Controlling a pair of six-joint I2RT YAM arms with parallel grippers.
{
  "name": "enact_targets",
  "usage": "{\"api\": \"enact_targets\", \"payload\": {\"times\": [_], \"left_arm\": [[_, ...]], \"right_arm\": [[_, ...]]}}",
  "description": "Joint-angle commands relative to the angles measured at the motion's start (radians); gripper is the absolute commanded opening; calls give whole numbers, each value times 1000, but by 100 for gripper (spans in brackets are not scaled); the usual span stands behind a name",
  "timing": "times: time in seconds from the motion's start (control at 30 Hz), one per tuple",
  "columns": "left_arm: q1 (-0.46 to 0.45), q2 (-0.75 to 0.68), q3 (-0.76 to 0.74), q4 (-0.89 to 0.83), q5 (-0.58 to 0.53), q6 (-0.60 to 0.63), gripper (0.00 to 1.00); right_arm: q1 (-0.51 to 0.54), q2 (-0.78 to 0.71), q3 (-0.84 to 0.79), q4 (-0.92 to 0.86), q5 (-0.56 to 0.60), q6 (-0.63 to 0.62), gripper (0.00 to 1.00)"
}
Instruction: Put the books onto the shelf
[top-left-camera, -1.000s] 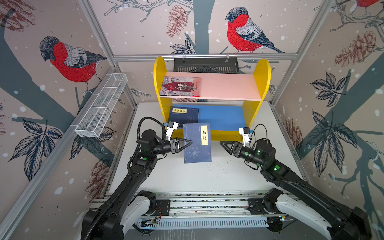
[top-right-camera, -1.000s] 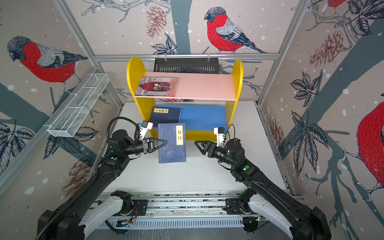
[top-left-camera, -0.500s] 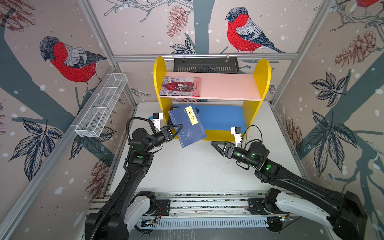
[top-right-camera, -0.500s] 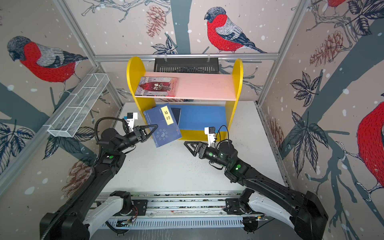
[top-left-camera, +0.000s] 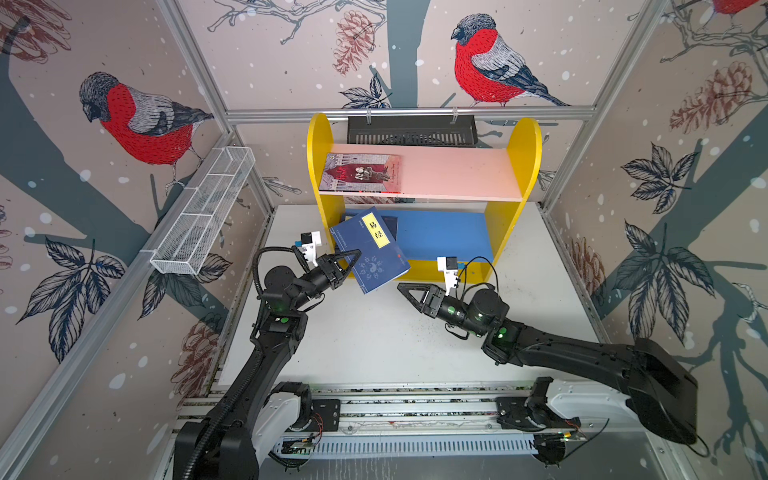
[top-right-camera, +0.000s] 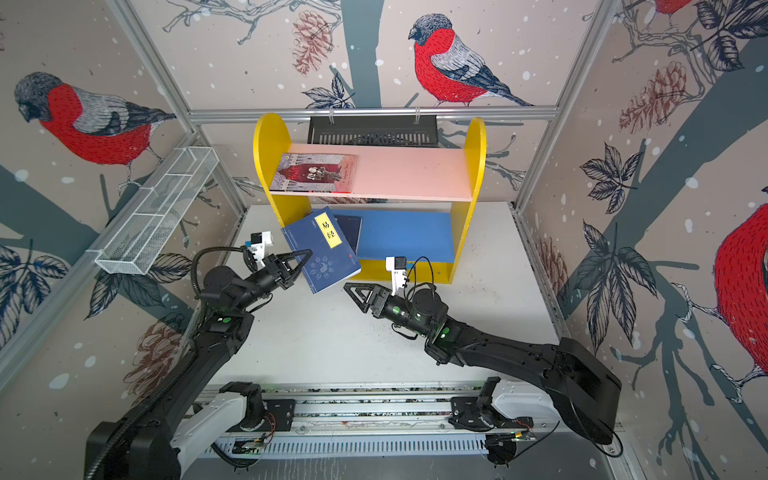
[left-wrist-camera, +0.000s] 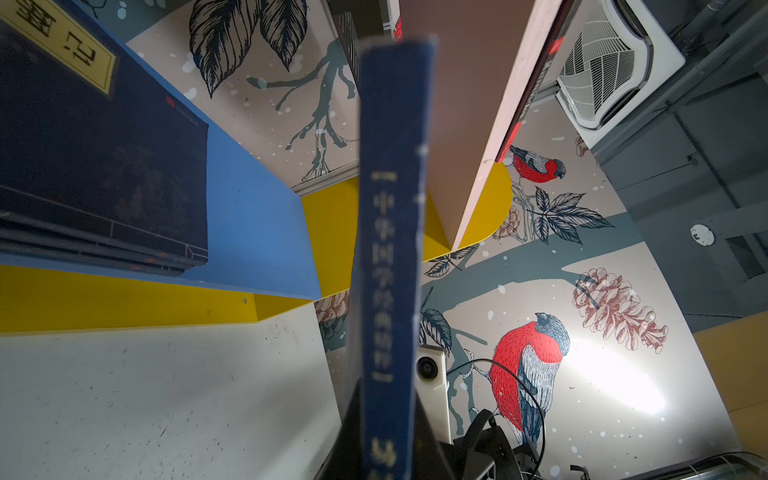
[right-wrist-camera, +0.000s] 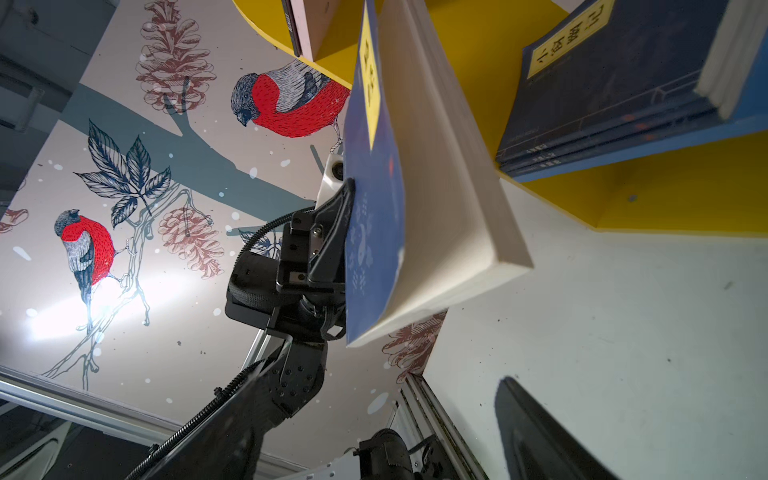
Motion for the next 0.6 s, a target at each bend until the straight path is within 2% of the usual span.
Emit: {"api": "enact_targets", "payload": {"times": [0.0,0.37,0.47,0.57], "left_arm": [[2,-8,-8,103,-9,-28,0],[1,-13,-32,94,-12,-87,0],[2,-21,-43,85,-12,-88,0],[2,-26,-47,60,-7,-85,0]], "right_arm": [[5,63,21,156,14,25,86],[0,236,92,317,31,79,84],[-3,270,100,350,45,95,77],[-12,304,112,395,39,110,60]]}}
